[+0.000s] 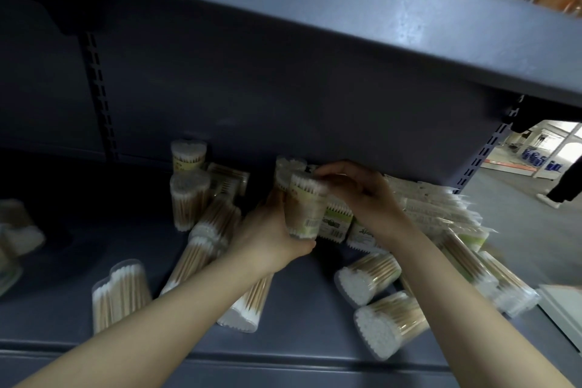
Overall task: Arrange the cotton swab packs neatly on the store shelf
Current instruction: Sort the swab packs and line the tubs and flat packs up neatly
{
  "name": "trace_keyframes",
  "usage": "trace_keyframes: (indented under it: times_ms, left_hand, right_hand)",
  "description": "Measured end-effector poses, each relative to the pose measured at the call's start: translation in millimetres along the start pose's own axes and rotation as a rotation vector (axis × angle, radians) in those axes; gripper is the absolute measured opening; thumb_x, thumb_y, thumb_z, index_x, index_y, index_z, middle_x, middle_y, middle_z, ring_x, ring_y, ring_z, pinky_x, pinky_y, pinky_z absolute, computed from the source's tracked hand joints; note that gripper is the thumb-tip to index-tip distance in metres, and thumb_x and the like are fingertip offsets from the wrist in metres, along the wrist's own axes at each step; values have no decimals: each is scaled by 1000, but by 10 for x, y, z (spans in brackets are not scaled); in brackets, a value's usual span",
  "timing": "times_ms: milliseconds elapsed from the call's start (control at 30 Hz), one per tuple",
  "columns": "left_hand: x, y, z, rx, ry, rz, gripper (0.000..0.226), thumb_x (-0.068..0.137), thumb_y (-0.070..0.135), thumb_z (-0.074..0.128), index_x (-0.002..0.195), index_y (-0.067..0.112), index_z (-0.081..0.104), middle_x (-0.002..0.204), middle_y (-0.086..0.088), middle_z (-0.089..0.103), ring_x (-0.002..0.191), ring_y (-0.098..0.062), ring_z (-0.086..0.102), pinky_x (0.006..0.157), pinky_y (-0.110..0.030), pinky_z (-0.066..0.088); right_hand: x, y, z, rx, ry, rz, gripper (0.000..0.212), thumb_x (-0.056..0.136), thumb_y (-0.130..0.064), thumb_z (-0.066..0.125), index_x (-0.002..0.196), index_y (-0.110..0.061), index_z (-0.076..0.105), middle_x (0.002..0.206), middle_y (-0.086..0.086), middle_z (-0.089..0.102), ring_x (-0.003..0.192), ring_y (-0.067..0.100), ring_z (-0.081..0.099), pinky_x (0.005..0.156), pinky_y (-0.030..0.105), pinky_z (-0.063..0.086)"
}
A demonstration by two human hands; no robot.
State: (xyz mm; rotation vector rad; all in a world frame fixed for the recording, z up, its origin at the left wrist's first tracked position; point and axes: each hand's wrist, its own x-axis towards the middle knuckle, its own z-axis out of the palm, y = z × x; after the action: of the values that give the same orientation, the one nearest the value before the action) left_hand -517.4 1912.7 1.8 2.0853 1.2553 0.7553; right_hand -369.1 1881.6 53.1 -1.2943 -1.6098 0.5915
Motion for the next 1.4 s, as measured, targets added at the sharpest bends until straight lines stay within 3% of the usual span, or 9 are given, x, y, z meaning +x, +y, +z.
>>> trace_keyframes:
  times_ms: [433,633,767,900,1067,1167,1200,1267,1400]
  left_hand:
    - [67,37,45,44,-18,-68,60,73,35,70,121,16,38,108,-2,59,98,-24,59,80,-33,51]
    - [123,-3,69,194,18,-68,63,81,48,59,128,16,33,112,-4,60,100,-28,59,81,-34,49]
    - [136,-79,62,253,-6,-54,70,78,36,65,135,19,28,113,-3,59,100,-25,58,78,-31,49]
    - [144,-144,58,193,36,106,79,77,40,65,144,30,23,138,2,45,119,-24,48,90,-35,46]
    - [138,-146,-12,363,84,365,61,80,37,47,138,19,45,141,-2,46,113,-30,57,81,-41,53]
    - [161,-138,-31,434,-14,301,65,93,28,49,148,25,15,155,10,14,132,-18,37,96,-23,36]
    - [176,-120,-42,450,-29,279,66,94,29,48,149,25,11,156,10,10,134,-17,33,98,-22,36]
    - [224,-114,-38,465,-31,267,66,95,32,46,149,22,10,157,8,7,136,-17,31,100,-25,36]
    - [271,-106,-26,481,-12,263,63,94,31,48,148,17,17,156,4,13,136,-19,30,102,-23,31]
  right_hand:
    - [14,127,-85,-15,52,30,35,89,10,46,88,-20,63,92,-13,64,90,-9,59,86,12,47]
    - [60,277,-148,-263,111,144,40,87,4,46,84,-34,58,107,-7,60,105,11,57,88,31,47]
    - [77,340,-150,-394,76,195,32,87,-1,46,95,-30,59,120,-3,55,114,16,51,90,28,42]
    - [108,344,-136,-536,48,218,36,88,-3,44,114,-23,59,128,-2,51,103,27,58,77,24,42]
    - [162,351,-62,-587,-114,278,56,86,0,44,135,-27,43,139,-1,44,109,21,56,80,23,44]
    - [184,407,-19,-596,-195,277,69,80,7,48,141,-23,35,138,-6,40,125,9,41,90,11,40]
    - [190,434,-15,-623,-217,269,72,79,9,48,142,-23,33,142,-4,38,131,11,36,99,16,38]
    - [194,475,-18,-701,-251,261,73,79,10,48,143,-22,31,148,-1,34,136,17,31,108,26,31]
    - [183,514,-24,-751,-251,243,72,80,10,44,143,-24,32,147,-4,36,134,17,34,102,22,31]
